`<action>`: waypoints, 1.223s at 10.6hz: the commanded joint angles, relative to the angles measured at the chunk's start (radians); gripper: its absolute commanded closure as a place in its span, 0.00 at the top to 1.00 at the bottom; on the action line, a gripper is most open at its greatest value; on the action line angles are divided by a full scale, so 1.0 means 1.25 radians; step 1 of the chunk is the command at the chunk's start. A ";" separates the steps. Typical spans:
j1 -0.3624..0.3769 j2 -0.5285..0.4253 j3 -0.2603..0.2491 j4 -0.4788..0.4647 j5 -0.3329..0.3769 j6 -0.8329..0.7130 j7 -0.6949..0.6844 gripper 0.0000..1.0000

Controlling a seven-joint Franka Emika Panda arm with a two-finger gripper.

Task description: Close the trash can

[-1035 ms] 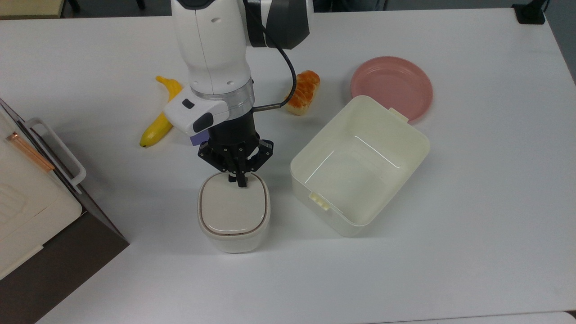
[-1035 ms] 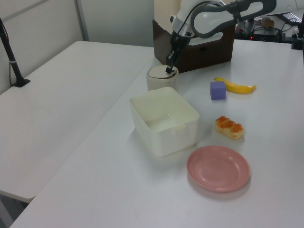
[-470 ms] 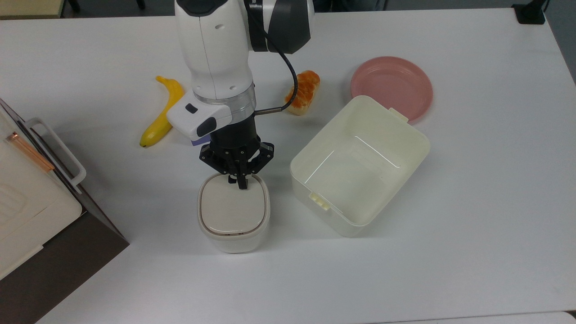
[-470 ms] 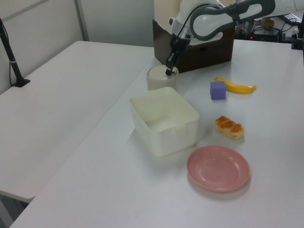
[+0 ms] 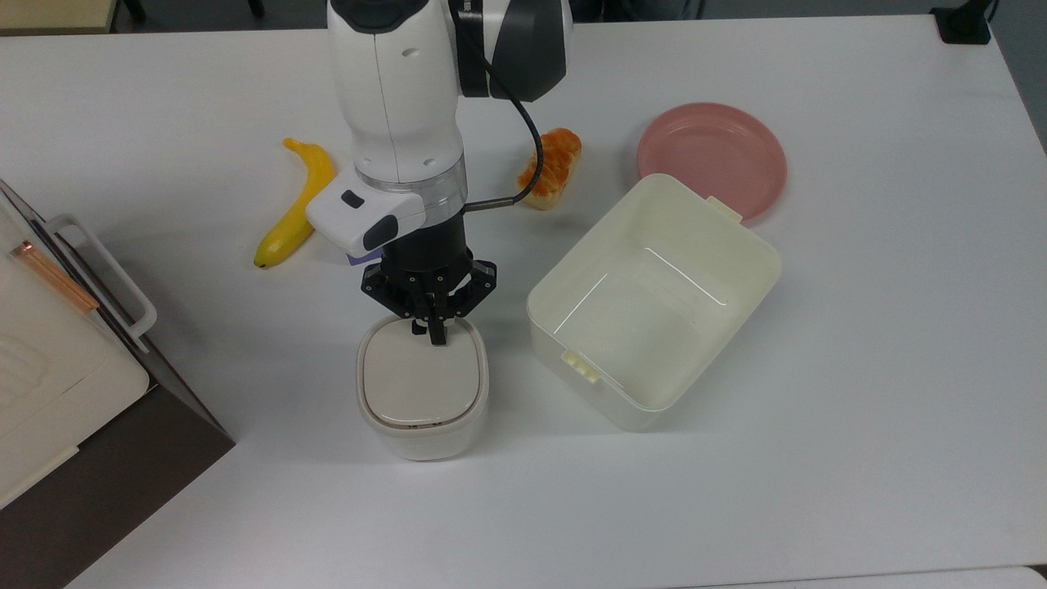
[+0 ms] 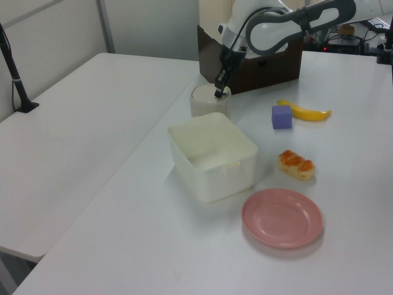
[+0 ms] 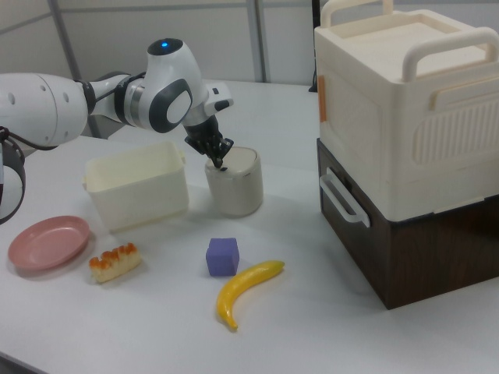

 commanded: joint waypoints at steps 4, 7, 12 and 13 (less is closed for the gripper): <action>0.013 -0.170 -0.007 -0.068 -0.009 -0.194 0.041 0.04; 0.011 -0.284 -0.004 -0.088 -0.024 -0.444 0.037 0.92; 0.019 -0.314 -0.001 -0.085 -0.097 -0.538 0.026 1.00; 0.021 -0.314 -0.002 -0.085 -0.099 -0.539 0.034 1.00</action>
